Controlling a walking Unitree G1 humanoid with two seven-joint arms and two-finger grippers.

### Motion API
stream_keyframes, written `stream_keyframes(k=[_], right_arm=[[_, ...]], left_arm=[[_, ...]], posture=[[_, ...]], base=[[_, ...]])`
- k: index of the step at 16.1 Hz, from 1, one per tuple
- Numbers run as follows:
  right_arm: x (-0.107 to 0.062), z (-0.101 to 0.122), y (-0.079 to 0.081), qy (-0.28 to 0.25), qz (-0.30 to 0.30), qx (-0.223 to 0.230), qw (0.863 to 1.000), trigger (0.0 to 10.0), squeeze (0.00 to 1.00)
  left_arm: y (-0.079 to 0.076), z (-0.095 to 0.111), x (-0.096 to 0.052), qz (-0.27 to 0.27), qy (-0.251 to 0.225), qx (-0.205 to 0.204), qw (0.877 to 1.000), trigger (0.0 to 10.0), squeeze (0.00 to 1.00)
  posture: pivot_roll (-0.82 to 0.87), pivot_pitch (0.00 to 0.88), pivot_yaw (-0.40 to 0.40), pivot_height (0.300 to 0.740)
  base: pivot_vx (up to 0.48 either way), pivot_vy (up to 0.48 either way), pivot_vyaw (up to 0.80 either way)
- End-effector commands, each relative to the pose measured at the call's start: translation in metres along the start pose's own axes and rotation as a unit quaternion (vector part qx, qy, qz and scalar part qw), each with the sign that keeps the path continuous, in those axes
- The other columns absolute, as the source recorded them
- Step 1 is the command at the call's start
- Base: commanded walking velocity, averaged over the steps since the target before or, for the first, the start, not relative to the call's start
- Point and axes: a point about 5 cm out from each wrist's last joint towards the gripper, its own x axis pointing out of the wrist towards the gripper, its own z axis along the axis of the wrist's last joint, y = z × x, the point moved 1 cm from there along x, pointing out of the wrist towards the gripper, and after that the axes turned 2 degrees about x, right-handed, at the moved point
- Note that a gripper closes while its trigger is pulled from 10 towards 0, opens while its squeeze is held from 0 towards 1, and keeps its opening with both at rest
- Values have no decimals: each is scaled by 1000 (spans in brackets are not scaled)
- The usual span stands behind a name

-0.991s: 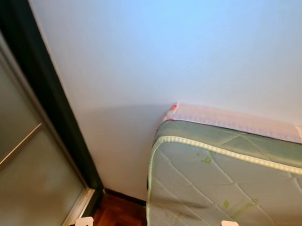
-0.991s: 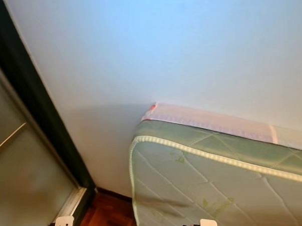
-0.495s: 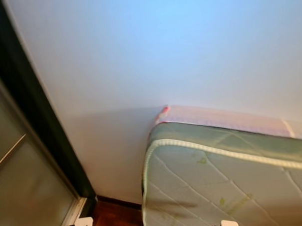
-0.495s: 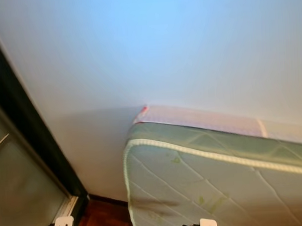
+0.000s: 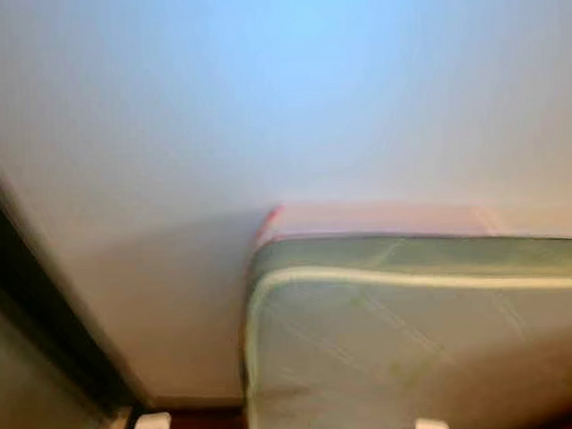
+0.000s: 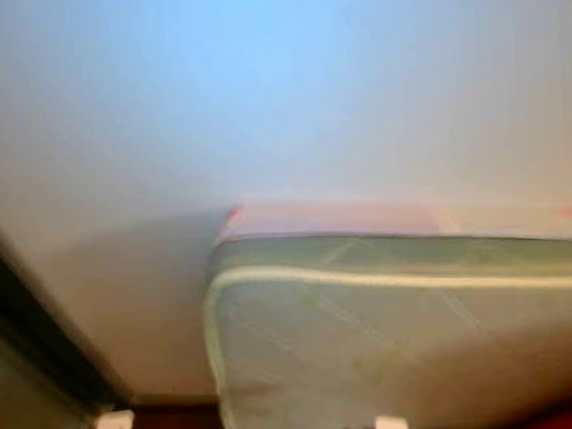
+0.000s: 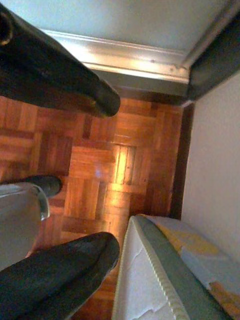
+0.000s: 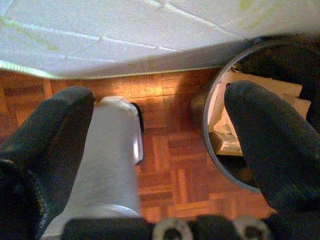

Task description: Clean up the room

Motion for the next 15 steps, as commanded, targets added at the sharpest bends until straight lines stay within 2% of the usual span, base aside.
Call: stream_keyframes(k=[1,13,15], right_arm=[[4,72,-49,-19,-6,-15,1000,10000,0],[4,72,-48,-17,-4,-18,1000,10000,0],[4,73,-48,-23,-6,-9,1000,10000,0]], left_arm=[[-28,22,12,-49,42,21,998,10000,0],[-27,23,12,-48,41,21,998,10000,0],[-27,23,12,-48,42,22,998,10000,0]], posture=[[72,0,-82,740],[75,0,-80,740],[75,0,-80,740]], base=[[0,0,-788],[0,0,-783],[0,0,-288]])
